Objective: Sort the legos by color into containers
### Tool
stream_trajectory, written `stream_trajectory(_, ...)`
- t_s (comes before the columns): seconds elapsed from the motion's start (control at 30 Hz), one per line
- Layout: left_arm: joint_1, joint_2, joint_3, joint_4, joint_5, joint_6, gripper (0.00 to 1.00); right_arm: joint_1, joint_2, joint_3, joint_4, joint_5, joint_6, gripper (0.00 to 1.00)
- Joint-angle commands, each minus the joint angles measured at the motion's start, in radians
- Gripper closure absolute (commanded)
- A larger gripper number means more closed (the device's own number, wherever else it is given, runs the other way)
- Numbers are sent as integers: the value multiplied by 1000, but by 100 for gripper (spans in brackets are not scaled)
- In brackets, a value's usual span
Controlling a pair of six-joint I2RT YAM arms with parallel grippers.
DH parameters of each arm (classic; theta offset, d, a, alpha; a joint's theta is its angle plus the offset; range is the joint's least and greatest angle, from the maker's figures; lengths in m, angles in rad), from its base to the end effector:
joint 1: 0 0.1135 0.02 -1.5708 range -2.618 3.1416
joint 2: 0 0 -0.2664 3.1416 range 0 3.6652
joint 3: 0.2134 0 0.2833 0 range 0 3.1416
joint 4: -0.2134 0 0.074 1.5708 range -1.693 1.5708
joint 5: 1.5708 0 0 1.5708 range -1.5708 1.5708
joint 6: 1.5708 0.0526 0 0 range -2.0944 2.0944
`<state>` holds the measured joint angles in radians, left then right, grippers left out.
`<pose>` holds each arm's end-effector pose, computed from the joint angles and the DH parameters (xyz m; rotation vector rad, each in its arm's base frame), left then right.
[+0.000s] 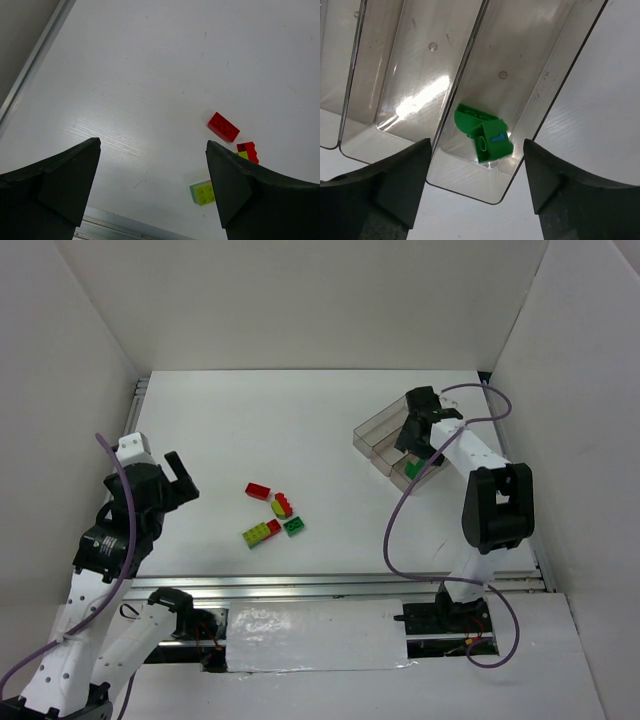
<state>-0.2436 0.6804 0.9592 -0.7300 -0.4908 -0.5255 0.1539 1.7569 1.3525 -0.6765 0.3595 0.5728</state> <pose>0.1719 -0.0172 0.3625 -0.5745 1.8797 -0.0057 0.4035 0.0439 0.2128 0.6443 2.4734 -0.2068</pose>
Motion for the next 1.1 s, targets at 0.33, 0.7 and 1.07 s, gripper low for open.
stream_trajectory(0.33,7,59,7,40,12,18,1,418,-186,-131,187,-150,-102,1)
stream_trajectory(0.7,10,50,0,43,20,21,1,796,95,14,196,-163,-269,2)
stream_trajectory(1.07,10,47,-2,46,29,24,0,814,138,-32,268,-324,-310,3)
